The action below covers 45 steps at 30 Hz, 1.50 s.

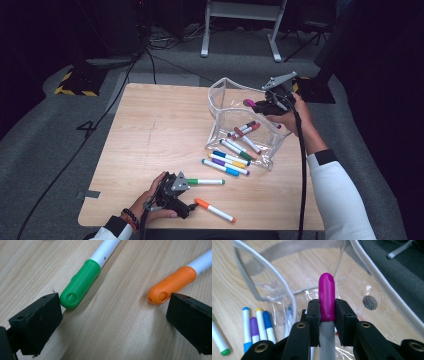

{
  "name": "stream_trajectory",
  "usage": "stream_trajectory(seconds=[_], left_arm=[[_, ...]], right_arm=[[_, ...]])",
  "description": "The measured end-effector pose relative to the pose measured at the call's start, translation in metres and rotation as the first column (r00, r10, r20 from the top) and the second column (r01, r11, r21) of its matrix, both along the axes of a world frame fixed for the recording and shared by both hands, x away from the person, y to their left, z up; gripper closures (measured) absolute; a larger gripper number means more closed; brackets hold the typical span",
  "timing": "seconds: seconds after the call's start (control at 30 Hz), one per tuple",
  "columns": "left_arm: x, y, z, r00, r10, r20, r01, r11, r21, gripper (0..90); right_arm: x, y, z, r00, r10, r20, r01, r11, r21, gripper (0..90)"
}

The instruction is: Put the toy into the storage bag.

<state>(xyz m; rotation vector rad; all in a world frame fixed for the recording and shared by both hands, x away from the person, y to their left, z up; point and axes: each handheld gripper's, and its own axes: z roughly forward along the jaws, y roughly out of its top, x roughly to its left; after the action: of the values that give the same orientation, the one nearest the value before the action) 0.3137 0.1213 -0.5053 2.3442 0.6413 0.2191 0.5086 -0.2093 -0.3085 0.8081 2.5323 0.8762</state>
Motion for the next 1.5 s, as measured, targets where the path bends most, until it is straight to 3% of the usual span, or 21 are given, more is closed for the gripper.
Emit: stream_trajectory(seconds=[0.23, 0.4, 0.53, 0.63, 0.8, 0.97, 1.03, 1.07, 1.27, 1.5], left_arm=[[0.000, 0.000, 0.000, 1.0000, 0.000, 0.000, 0.000, 1.0000, 0.000, 0.5], [0.000, 0.000, 0.000, 1.0000, 0.001, 0.000, -0.001, 1.0000, 0.000, 0.6], [0.000, 0.000, 0.000, 1.0000, 0.001, 0.000, -0.001, 1.0000, 0.000, 0.6], [-0.001, 0.000, 0.000, 1.0000, 0.000, 0.002, 0.000, 1.0000, -0.003, 0.6], [-0.001, 0.000, 0.000, 1.0000, 0.001, 0.002, -0.001, 1.0000, -0.002, 0.6], [-0.001, 0.000, 0.000, 1.0000, 0.001, 0.002, -0.001, 1.0000, -0.002, 0.6], [-0.001, 0.000, 0.000, 1.0000, 0.000, 0.002, 0.000, 1.0000, -0.002, 0.6], [-0.001, 0.000, 0.000, 1.0000, 0.000, 0.002, 0.000, 1.0000, -0.002, 0.6], [-0.001, 0.000, 0.000, 1.0000, 0.001, 0.002, -0.001, 1.0000, -0.002, 0.6], [-0.001, 0.002, 0.000, 1.0000, 0.000, 0.001, 0.000, 1.0000, -0.001, 0.6]], right_arm=[[0.009, 0.004, -0.014, 0.9985, 0.003, -0.055, -0.008, 0.996, -0.088, 74.3], [0.007, 0.011, -0.017, 0.9888, 0.069, -0.132, -0.083, 0.991, -0.103, 74.1], [0.003, 0.018, -0.021, 0.9815, 0.098, -0.165, -0.123, 0.981, -0.148, 70.3], [0.002, 0.017, -0.020, 0.9859, 0.089, -0.142, -0.109, 0.984, -0.141, 62.1], [-0.002, 0.009, -0.014, 0.9945, 0.064, -0.083, -0.072, 0.993, -0.093, 56.8], [-0.013, -0.005, -0.002, 0.9993, 0.032, -0.018, -0.032, 0.999, -0.009, 49.3], [-0.018, -0.010, 0.003, 0.9998, 0.020, 0.007, -0.020, 1.000, 0.004, 46.4], [-0.023, -0.017, 0.008, 0.9995, 0.019, 0.025, -0.020, 0.999, 0.038, 45.0], [-0.051, -0.039, 0.023, 0.9954, 0.020, 0.093, -0.031, 0.993, 0.115, 38.6], [-0.094, -0.051, 0.017, 0.9859, 0.078, 0.149, -0.103, 0.979, 0.174, 36.7]])
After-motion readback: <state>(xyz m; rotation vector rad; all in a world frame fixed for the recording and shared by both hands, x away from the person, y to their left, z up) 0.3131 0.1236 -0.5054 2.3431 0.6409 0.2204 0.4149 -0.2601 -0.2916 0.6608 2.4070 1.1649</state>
